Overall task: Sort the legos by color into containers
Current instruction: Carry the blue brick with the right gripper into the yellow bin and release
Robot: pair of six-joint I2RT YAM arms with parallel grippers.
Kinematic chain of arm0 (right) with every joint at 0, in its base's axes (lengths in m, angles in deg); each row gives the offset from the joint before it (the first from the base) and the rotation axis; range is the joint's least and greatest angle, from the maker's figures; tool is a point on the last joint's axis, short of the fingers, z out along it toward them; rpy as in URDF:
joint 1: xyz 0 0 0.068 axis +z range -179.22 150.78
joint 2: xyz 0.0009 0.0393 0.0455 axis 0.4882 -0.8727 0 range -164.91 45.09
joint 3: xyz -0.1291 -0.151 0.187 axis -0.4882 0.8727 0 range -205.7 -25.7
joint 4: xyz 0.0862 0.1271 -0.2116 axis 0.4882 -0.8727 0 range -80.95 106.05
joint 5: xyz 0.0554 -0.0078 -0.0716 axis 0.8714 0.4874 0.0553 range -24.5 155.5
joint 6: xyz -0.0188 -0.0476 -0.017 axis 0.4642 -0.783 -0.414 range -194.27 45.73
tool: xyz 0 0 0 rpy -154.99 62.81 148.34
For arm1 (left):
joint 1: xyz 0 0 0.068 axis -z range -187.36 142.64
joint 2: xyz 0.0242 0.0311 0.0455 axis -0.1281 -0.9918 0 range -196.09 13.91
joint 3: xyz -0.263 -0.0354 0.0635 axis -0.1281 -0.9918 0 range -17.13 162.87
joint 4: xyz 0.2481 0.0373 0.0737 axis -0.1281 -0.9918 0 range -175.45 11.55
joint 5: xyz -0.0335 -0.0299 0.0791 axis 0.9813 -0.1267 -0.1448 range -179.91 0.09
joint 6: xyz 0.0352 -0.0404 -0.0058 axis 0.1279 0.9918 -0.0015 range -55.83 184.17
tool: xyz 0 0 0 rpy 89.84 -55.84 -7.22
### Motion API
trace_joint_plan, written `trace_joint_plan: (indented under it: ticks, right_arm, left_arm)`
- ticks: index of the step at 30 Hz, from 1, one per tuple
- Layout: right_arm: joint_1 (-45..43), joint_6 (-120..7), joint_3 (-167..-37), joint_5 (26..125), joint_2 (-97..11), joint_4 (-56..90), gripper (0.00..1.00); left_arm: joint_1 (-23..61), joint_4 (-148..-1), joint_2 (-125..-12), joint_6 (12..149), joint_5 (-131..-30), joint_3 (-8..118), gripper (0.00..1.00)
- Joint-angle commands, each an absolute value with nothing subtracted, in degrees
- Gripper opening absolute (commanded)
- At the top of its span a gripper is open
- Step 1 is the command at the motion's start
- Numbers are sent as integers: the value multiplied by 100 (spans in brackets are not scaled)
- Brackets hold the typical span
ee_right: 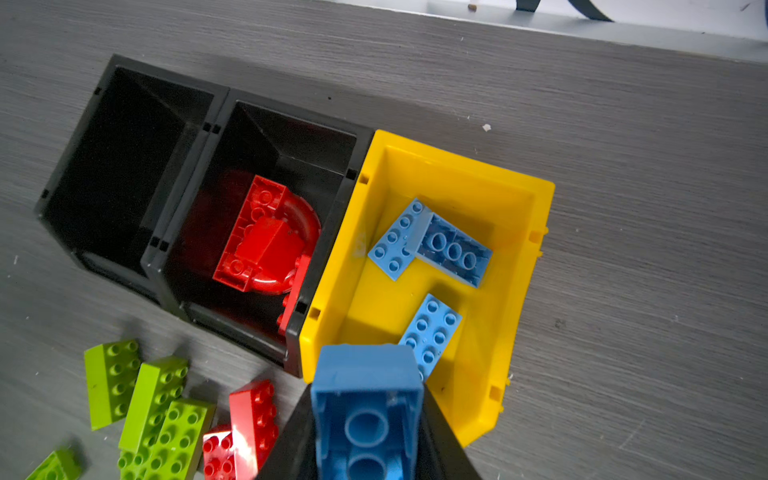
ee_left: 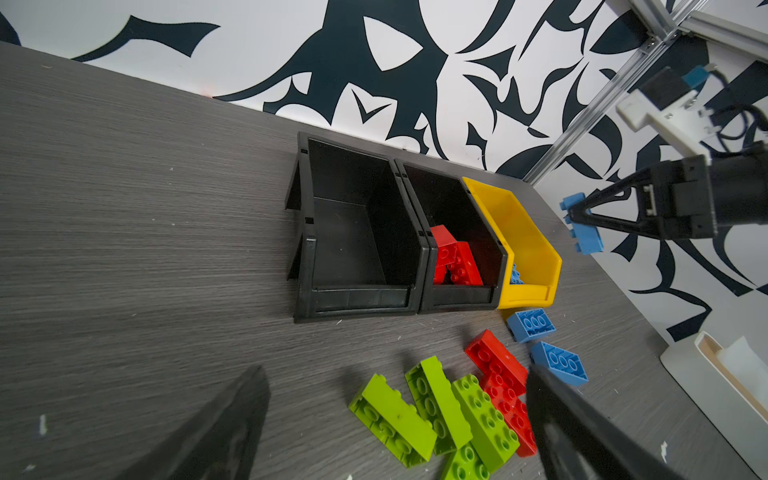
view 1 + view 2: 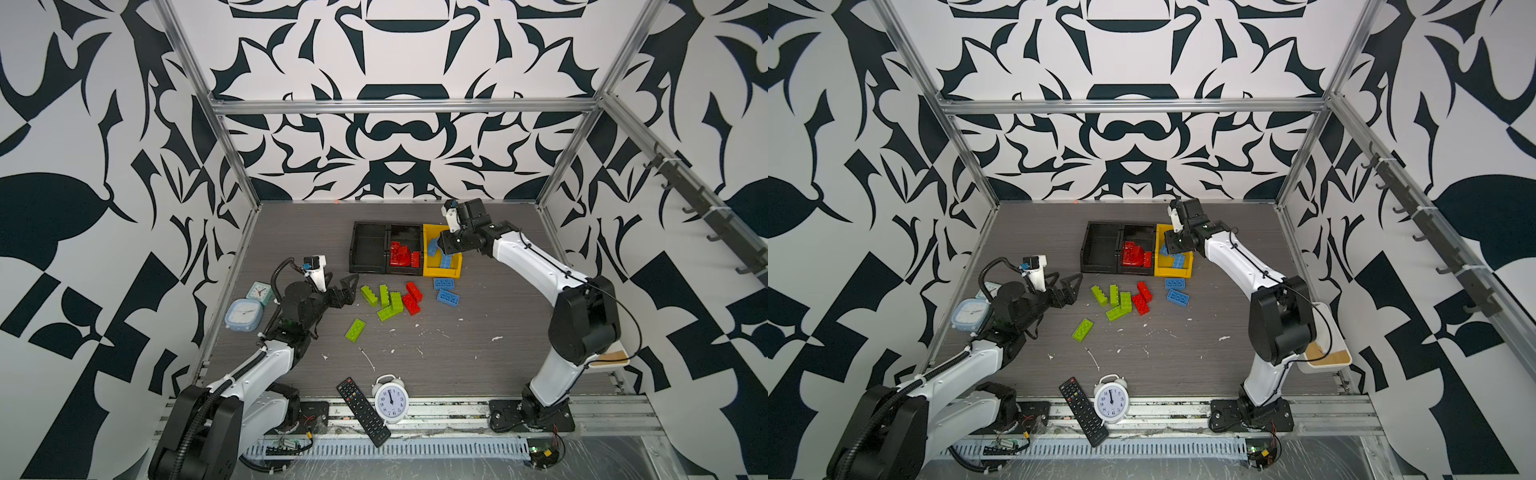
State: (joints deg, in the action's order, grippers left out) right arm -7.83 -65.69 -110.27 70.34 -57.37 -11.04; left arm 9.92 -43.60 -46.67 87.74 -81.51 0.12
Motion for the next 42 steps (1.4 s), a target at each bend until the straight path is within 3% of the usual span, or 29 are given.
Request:
trace_joint_plan:
  ticks: [1,19,30,35,42]
  right_arm:
    - [-826,-6526,-11443,7009,-5860,-917,23]
    - [-945,-6497,-11636,7173,-6529,-750,27]
    - [-945,-6476,-11668,7154,-6524,-782,54]
    - [-945,-6473,-11511,7136,-6287,-838,58]
    - [-868,-6311,-10312,6924,-5037,-879,62]
  left_arm:
    - [1006,-4277,-4596,8778,-8120,59,99]
    - [1004,-4277,-4572,8771,-8130,45,99]
    - [1004,-4275,-4585,8778,-8113,52,99]
    - [1007,-4276,-4565,8767,-8123,46,99]
    - [1002,-4279,-4540,8755,-8137,36,99]
